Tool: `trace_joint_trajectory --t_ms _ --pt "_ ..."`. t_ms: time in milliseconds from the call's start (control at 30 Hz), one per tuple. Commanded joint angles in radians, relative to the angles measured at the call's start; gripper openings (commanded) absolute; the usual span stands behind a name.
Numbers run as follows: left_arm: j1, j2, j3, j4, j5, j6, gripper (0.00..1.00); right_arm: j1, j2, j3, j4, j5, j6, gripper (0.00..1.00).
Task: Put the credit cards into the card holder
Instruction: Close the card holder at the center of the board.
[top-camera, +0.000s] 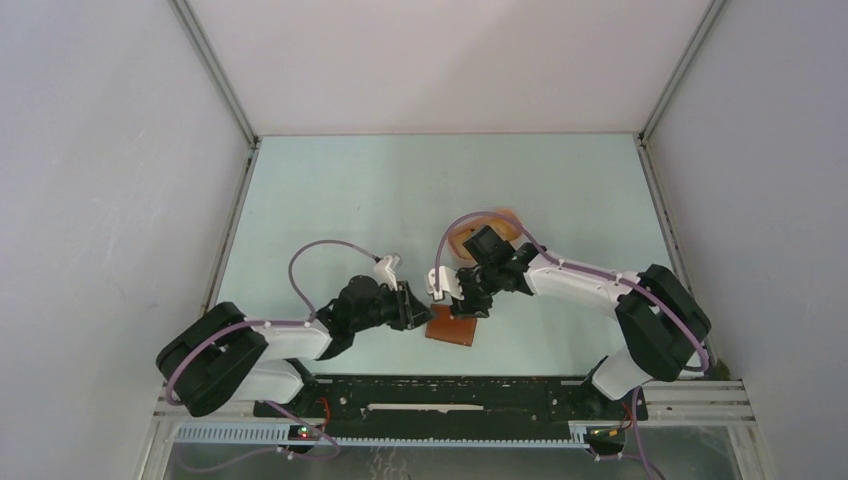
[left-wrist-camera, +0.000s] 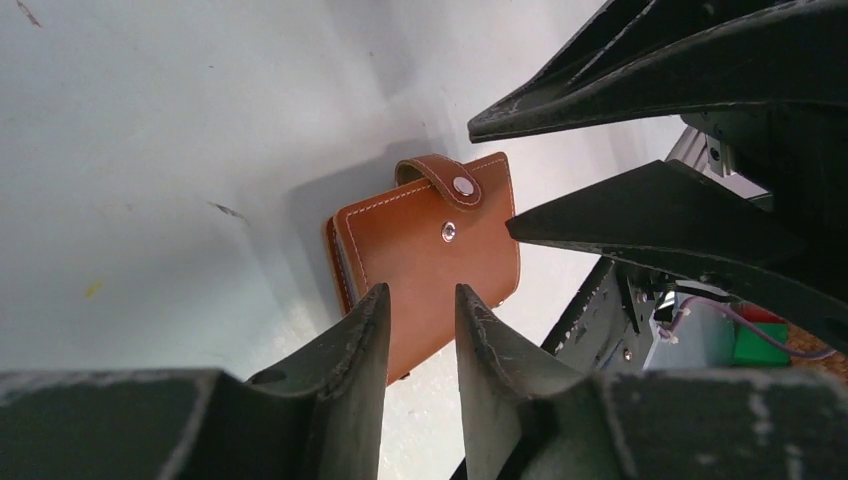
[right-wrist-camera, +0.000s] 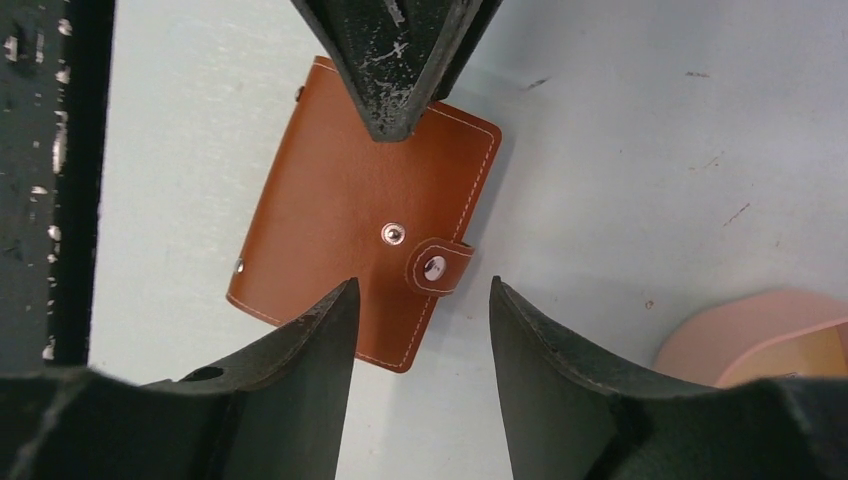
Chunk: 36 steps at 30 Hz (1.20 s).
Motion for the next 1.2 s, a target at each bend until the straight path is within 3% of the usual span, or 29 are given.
trace_joint_trajectory --t_ms 0,367,900,967,1067,1167 --pt "0.006 0.049 0.078 0.055 0.029 -0.002 0.34 0.015 0.022 -0.006 0.051 0.059 0.008 0.58" --pt "0.007 0.174 0.109 0.129 0.076 -0.032 0.28 0.035 0.040 -0.006 0.044 0.068 -0.010 0.40" --pt "0.008 0.258 0.122 0.142 0.085 -0.042 0.22 0.052 0.060 -0.005 0.067 0.112 0.007 0.22" --pt "0.008 0.266 0.121 0.142 0.085 -0.044 0.21 0.053 0.059 -0.005 0.071 0.118 0.013 0.18" --pt "0.008 0.279 0.118 0.142 0.083 -0.047 0.18 0.048 0.059 0.004 0.066 0.117 0.026 0.00" --pt "0.008 0.291 0.115 0.142 0.081 -0.051 0.17 0.035 0.051 0.010 0.061 0.100 0.039 0.00"
